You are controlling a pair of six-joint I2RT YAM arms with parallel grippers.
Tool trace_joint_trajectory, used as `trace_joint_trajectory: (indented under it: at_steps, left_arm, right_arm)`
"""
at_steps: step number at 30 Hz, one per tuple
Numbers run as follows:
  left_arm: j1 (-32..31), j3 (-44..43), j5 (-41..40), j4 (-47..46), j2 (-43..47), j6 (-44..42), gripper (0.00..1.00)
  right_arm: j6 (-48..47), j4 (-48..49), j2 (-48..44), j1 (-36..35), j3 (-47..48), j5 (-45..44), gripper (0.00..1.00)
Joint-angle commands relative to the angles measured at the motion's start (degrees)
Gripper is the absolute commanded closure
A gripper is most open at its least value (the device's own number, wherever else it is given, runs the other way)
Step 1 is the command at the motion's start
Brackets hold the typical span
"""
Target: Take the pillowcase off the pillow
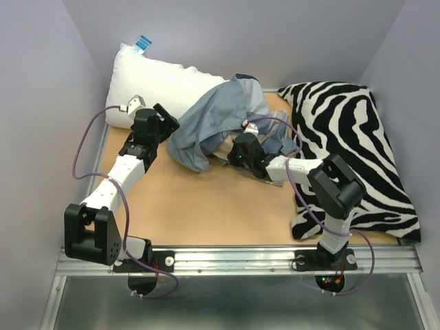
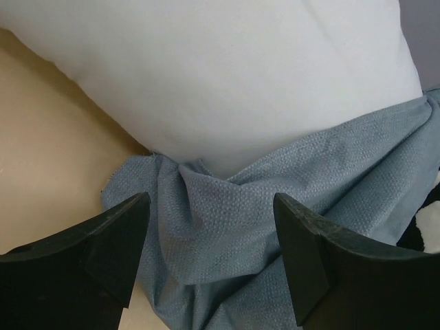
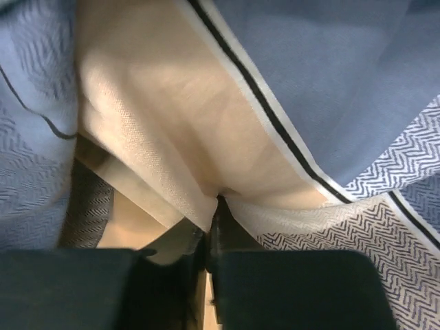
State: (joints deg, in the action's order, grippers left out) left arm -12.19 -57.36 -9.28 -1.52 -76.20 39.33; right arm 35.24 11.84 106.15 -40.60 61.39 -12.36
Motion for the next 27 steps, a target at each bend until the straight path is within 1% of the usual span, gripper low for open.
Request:
trace_joint_trajectory:
  at_steps: [1,2,3,4,5,6,8,10,11,12,13,14,15,17,18,20,21,24,27]
  left_arm:
    - [0.9,2.5,-0.3,-7.3,0.6,2.2,0.15]
    - [1.3,2.8,0.2,-8.1,0.2,2.7,0.16]
    - [1.9,2.9,1.2,-8.8,-0.8,3.1,0.15]
    - [2.2,3.1,1.8,-10.6,-1.5,3.7,0.15]
    - [2.9,3.0,2.4,-11.0,-3.0,4.2,0.15]
    - [3.5,2.9,2.9,-11.2,-3.7,4.6,0.15]
    - [4.5,3.7,3.7,-13.5,-4.6,6.5,0.15]
    - [6.4,5.8,5.8,-17.0,-4.7,8.3,0.13]
    - [6.8,7.9,6.5,-20.0,-4.6,9.6,0.12]
    - [7.0,8.5,7.3,-20.8,-4.6,11.7,0.12]
    - [6.9,9.6,8.0,-21.1,-4.6,13.2,0.11]
    - [6.8,10.6,8.9,-23.3,-4.6,14.5,0.05]
    - [6.5,11.6,8.9,-24.7,-4.2,18.3,0.01]
    - [5.9,14.4,10.7,-27.4,-4.0,21.3,0.01]
    - [5.0,14.9,10.3,-29.7,-3.9,23.5,0.01]
    - [3.8,15.3,9.7,-32.3,-3.8,24.5,0.01]
    - [2.6,15.4,8.1,-33.4,-3.7,24.6,0.01]
    - [0.2,14.9,5.9,-35.3,-3.7,26.2,0.01]
    - [-0.8,12.3,6.6,-35.7,-7.2,26.9,0.01]
  right_arm:
    - [0.8,-2.2,-5.7,-0.6,2.1,-5.8,1.00]
    - [0.5,-4.2,-7.6,-0.6,2.2,-8.5,0.99]
    - [0.2,-8.2,-9.5,-0.5,2.8,-9.9,0.99]
    - [-0.9,-10.1,-14.3,-0.5,3.0,-11.0,1.00]
    - [-1.5,-14.6,-16.4,-0.5,4.3,-13.0,0.99]
    - [-2.6,-16.7,-18.8,-0.5,5.1,-13.8,0.99]
    - [-4.0,-20.1,-24.8,-0.5,6.6,-14.7,1.00]
    - [-4.8,-24.9,-28.1,-0.5,8.7,-14.6,1.00]
    - [-5.7,-26.1,-29.7,-0.5,9.4,-14.4,1.00]
    - [-6.0,-27.5,-31.9,-0.5,9.9,-14.1,0.99]
    - [-6.6,-29.3,-32.8,-0.5,10.8,-13.7,0.99]
    - [-6.8,-30.0,-33.5,-0.5,11.2,-13.0,0.99]
    - [-6.9,-30.9,-33.6,-0.5,11.8,-11.8,1.00]
    - [-6.9,-32.6,-33.2,-0.5,12.7,-10.5,1.00]
    - [-6.6,-32.7,-33.1,-0.5,12.4,-9.5,1.00]
    - [-6.6,-32.8,-32.9,-0.6,12.0,-9.1,0.99]
    - [-6.5,-32.9,-32.9,-0.5,11.7,-8.7,1.00]
    - [-6.4,-32.9,-33.2,-0.5,11.3,-8.5,0.99]
    - [-6.3,-33.1,-33.6,-0.5,11.9,-8.0,0.99]
